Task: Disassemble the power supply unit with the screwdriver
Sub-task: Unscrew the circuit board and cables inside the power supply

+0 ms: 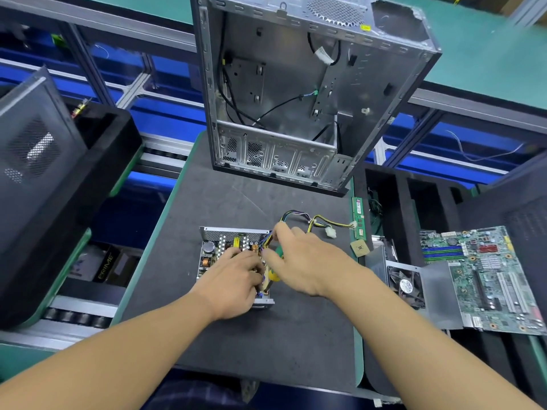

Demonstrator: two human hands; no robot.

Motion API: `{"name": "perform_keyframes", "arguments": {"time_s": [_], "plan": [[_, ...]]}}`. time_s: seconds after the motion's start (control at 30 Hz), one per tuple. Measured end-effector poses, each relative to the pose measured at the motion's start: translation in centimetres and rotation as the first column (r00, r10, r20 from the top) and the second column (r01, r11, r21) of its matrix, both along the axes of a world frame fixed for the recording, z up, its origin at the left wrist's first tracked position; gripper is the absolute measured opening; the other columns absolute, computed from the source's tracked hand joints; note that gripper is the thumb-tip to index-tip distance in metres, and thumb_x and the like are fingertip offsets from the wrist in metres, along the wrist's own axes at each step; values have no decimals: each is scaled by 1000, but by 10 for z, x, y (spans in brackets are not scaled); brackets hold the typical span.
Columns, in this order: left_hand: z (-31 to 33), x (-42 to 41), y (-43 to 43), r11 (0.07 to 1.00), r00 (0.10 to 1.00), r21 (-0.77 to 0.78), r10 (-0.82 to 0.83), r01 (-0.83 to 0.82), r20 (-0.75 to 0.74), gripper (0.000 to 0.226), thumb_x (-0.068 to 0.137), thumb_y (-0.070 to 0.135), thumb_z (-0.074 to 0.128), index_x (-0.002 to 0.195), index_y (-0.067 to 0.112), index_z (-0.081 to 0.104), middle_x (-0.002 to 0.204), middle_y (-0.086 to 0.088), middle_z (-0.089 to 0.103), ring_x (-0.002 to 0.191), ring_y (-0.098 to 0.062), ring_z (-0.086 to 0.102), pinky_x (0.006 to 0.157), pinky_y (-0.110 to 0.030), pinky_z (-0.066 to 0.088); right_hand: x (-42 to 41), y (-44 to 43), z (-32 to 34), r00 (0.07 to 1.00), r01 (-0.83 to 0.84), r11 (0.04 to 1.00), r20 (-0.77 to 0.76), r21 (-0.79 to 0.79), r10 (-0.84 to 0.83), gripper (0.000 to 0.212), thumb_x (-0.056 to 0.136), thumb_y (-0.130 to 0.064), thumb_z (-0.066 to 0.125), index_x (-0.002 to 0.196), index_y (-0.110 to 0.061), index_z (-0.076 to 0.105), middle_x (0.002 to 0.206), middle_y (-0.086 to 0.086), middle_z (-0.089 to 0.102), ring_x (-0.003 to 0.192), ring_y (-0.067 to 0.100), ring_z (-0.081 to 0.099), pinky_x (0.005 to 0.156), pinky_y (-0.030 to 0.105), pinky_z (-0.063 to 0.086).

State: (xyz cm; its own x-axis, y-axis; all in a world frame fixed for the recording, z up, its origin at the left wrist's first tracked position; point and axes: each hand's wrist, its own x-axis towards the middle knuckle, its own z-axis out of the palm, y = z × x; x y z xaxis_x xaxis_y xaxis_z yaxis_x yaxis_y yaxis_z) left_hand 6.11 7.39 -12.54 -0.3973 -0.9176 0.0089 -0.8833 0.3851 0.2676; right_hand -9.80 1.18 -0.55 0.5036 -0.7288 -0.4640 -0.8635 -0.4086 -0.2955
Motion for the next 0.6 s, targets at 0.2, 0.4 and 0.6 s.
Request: {"name": "perform_keyframes", "arguments": {"time_s": [0.2,0.4,0.6], "plan": [[3,0,-2,1000,1000,-5,-3,3,-2,21,73,20,52,70,28,71,95,12,63,99,-14,59,91,-25,26,11,-3,3,970,-226,967,-119,-114,212,21,103,-33,31,101,-15,40,107,13,60,98,36,57,66,39,36],[2,0,-2,999,1000,-34,-19,19,-7,30,74,24,42,70,29,72,91,13,62,96,-13,60,89,-30,31,13,-10,15,989,-77,982,-108,174,97,24,96,-34,40,116,-21,40,118,8,42,113,33,46,90,47,43],[1,1,-3,999,1000,24,-28,27,10,26,74,21,51,77,29,75,97,12,65,106,-13,59,92,-30,29,17,-2,8,962,-221,963,-194,-156,190,28,105,-43,27,99,-17,31,101,12,61,93,35,61,63,39,35]]}}
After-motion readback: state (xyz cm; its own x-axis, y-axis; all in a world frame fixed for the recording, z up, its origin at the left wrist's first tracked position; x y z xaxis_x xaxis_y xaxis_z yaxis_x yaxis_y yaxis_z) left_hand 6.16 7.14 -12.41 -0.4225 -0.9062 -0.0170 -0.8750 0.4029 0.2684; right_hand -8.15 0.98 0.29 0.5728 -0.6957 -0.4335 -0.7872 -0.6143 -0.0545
